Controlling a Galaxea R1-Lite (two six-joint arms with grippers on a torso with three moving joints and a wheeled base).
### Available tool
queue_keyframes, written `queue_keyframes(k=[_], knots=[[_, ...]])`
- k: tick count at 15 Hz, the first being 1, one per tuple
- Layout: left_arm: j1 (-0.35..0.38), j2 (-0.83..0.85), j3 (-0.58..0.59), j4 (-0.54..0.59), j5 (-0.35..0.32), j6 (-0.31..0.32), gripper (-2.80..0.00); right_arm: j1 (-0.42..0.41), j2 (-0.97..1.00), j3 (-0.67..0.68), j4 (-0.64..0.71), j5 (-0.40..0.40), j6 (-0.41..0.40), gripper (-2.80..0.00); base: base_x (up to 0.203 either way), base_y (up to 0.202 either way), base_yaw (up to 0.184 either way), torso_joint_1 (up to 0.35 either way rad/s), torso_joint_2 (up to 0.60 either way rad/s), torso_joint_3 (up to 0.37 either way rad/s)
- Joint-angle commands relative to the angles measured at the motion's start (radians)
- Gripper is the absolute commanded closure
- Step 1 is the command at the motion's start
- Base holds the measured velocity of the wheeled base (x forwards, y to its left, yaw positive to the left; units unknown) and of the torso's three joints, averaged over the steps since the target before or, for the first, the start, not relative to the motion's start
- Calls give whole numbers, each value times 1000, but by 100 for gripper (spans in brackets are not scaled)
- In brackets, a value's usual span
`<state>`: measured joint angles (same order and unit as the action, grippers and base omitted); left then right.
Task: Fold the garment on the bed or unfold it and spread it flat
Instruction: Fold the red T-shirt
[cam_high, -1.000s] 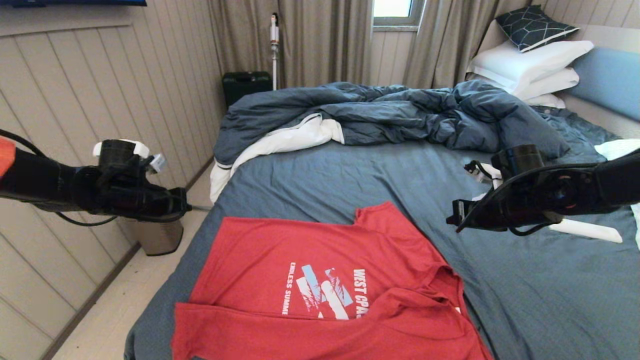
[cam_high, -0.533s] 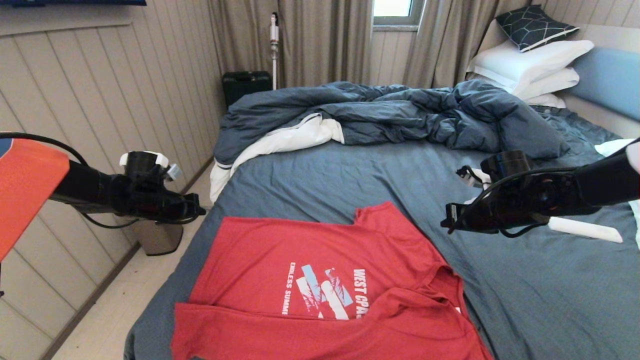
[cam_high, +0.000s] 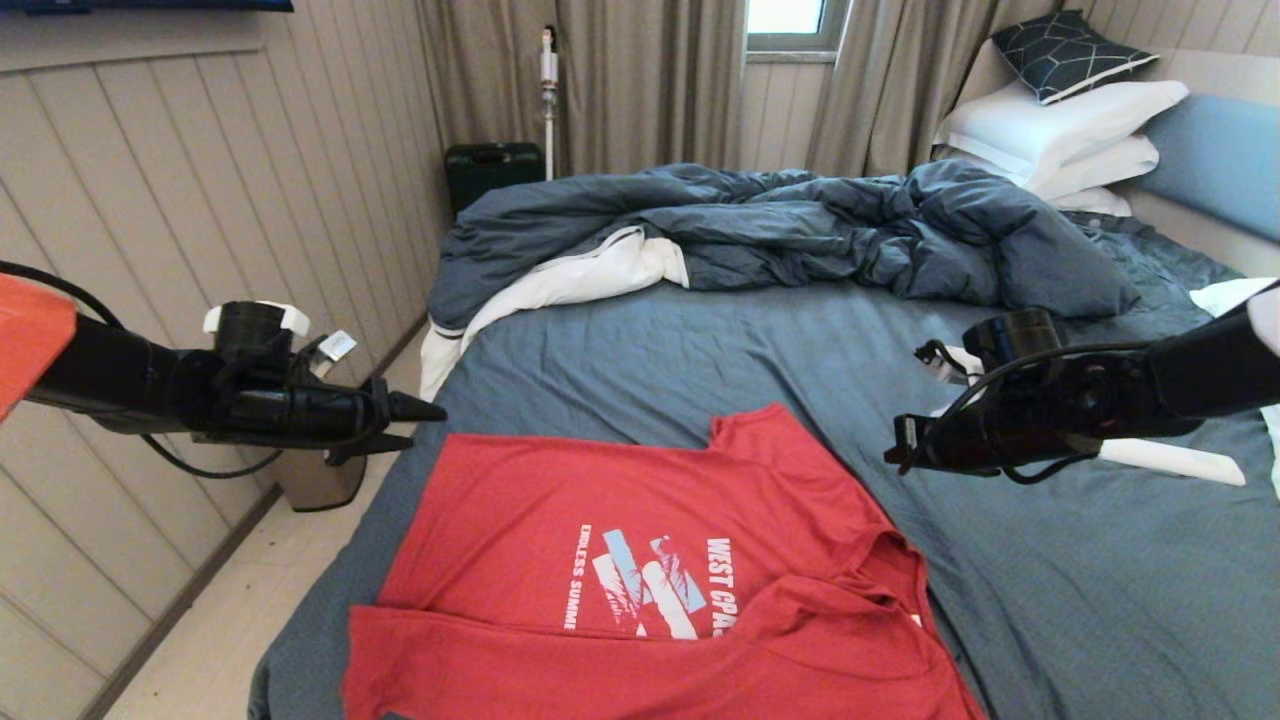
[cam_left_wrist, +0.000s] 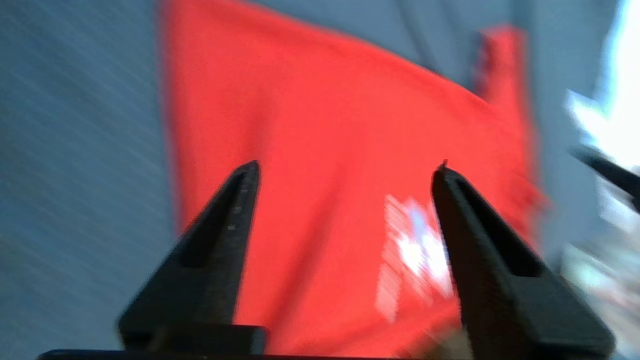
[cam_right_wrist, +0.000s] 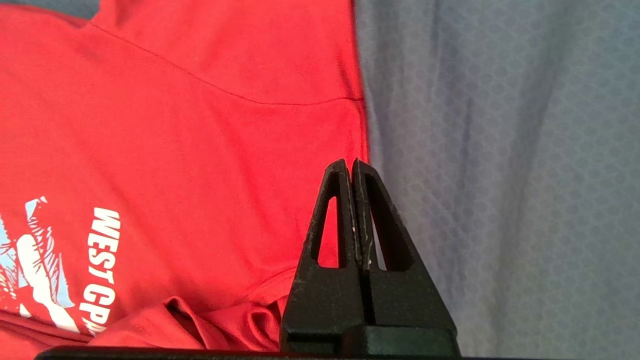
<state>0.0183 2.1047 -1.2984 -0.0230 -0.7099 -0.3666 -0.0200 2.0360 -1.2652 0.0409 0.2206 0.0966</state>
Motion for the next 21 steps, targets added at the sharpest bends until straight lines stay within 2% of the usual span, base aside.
queue_keyframes(k=[1, 3, 7, 8, 11, 12, 15, 16, 21], knots=[[5, -46, 17, -2, -39, -6, -280, 0, -7, 10, 1, 3, 1, 0, 0, 0, 0, 0, 0, 0], [-9, -37, -7, -5, -33, -3, -280, 0, -7, 20, -20, 3, 1, 0, 0, 0, 0, 0, 0, 0], [-81, 60, -211, 28, 19, -52, -280, -39, -33, 89, -80, 3, -5, 0, 0, 0, 0, 0, 0, 0], [-105, 85, -241, 34, 49, -62, -280, -51, -45, 98, -82, 4, -6, 0, 0, 0, 0, 0, 0, 0], [-111, 94, -211, 11, 104, -58, -280, -63, -73, 133, -83, 6, -7, 0, 0, 0, 0, 0, 0, 0], [-110, 104, -197, 9, 145, -39, -280, -62, -89, 148, -84, 7, -8, 0, 0, 0, 0, 0, 0, 0], [-103, 164, -167, -61, 355, 119, -280, -67, -120, 190, -128, 22, -8, 0, 0, 0, 0, 0, 0, 0], [-104, 177, -151, -102, 379, 142, -280, -70, -123, 208, -149, 23, -7, 0, 0, 0, 0, 0, 0, 0], [-107, 176, -97, -117, 382, 137, -280, -67, -120, 228, -174, 25, -6, 0, 0, 0, 0, 0, 0, 0]])
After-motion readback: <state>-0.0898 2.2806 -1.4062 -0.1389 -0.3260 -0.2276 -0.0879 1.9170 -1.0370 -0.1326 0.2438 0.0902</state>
